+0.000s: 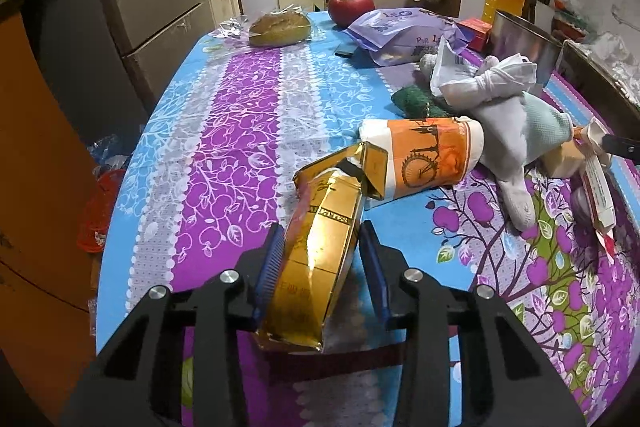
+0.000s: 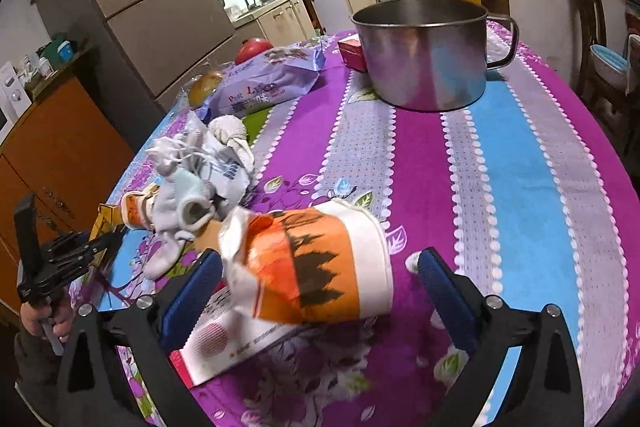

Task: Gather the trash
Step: 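Grasp the gold snack wrapper with the left tool while the right tool grasps the orange-printed cup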

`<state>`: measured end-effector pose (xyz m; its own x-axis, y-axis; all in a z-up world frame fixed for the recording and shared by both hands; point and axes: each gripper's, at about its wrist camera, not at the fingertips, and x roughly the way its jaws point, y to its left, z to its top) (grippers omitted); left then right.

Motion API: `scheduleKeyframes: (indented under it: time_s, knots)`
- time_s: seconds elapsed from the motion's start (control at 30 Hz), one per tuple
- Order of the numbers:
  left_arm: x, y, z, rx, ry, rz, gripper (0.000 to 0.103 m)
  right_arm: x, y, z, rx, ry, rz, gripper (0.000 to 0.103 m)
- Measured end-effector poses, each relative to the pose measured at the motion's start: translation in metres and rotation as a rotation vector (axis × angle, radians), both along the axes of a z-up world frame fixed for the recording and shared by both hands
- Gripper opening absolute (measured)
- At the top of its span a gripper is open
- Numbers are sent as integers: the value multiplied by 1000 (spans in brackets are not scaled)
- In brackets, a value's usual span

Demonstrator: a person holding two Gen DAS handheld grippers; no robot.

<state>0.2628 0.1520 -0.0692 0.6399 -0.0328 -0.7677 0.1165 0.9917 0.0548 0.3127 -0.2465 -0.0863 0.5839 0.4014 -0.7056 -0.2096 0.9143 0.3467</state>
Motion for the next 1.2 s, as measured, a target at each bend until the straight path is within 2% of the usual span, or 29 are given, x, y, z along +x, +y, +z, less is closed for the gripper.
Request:
scheduleKeyframes:
  time_s: [0.23, 0.27, 0.33, 0.47, 0.5, 0.57, 0.6, 0.67, 0.7, 0.77, 0.87, 1.03, 1.1, 1.2]
  knots:
    - [3, -3, -1, -11, -1, 2, 37, 0, 1, -4, -10, 9, -3, 98]
    - [3, -3, -1, -13, 0, 3, 37, -5, 2, -2, 0, 39, -2, 98]
    - [3, -1, 0, -25, 0, 1, 37, -25, 9, 3, 73, 85, 66, 98]
    - [3, 4, 1, -56, -1, 4, 38, -68, 18, 12, 143, 134, 204, 98]
    - [3, 4, 1, -59, -1, 3, 38, -76, 21, 19, 96, 96, 230, 98]
    - [3, 2, 1, -58, -4, -5, 38, -91, 28, 38, -128, -82, 283, 98]
    - [2, 0, 0, -56, -4, -11, 38, -94, 33, 44, -274, -177, 317, 98]
    - [2, -1, 1, -57, -4, -22, 38, -86, 37, 46, -426, -241, 388, 97]
    - [2, -3, 1, -60, -4, -28, 38, -76, 37, 46, -465, -251, 428, 95]
    - [1, -4, 1, -73, -5, -48, 38, -60, 38, 44, -488, -255, 523, 95]
    - [1, -7, 1, -82, -5, -77, 38, -40, 55, 34, -639, -272, 648, 95]
    - [1, -13, -1, -75, -2, -113, 39, -7, 66, 24, -662, -212, 794, 96]
    - [1, -13, -1, -85, -2, -119, 39, 1, 72, 17, -685, -200, 819, 96]
    - [3, -12, -1, -103, -5, -120, 39, 17, 79, 16, -638, -176, 855, 96]
